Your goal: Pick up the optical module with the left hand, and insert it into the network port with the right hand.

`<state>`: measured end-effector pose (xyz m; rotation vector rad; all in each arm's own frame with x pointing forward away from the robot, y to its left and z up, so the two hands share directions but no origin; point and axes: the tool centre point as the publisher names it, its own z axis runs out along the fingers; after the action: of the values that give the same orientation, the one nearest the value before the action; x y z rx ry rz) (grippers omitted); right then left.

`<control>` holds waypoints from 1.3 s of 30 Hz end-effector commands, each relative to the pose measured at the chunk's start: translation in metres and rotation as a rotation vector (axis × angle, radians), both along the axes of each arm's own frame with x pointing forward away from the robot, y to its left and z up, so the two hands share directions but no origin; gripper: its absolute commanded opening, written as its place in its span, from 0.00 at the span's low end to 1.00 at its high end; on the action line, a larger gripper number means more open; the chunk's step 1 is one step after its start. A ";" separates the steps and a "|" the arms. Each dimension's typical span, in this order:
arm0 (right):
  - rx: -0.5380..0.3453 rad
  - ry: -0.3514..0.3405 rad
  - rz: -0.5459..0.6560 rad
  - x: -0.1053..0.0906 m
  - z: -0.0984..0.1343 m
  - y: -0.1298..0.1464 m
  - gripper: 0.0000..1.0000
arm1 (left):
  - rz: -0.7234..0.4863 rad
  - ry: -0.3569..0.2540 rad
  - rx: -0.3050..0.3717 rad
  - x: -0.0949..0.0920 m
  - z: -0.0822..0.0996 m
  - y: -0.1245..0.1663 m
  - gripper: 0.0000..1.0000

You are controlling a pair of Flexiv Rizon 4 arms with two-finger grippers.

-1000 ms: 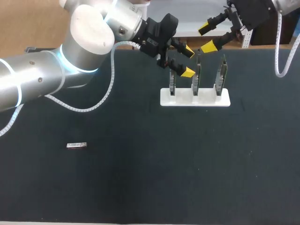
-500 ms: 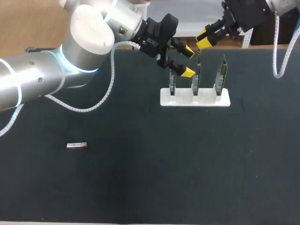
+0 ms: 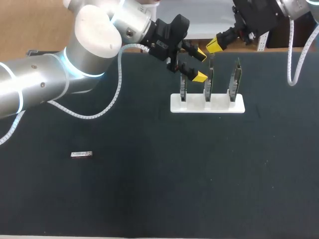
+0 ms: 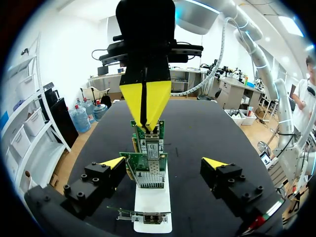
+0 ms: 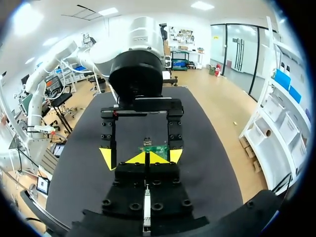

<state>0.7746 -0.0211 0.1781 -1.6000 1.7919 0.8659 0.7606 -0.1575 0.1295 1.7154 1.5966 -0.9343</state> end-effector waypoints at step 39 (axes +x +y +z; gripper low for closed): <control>-0.001 0.011 -0.008 -0.001 -0.008 -0.003 0.00 | -0.002 0.003 0.005 0.002 0.000 -0.001 1.00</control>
<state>0.7739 -0.0248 0.1718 -1.5936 1.8031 0.8750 0.7607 -0.1575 0.1295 1.7154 1.5966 -0.9343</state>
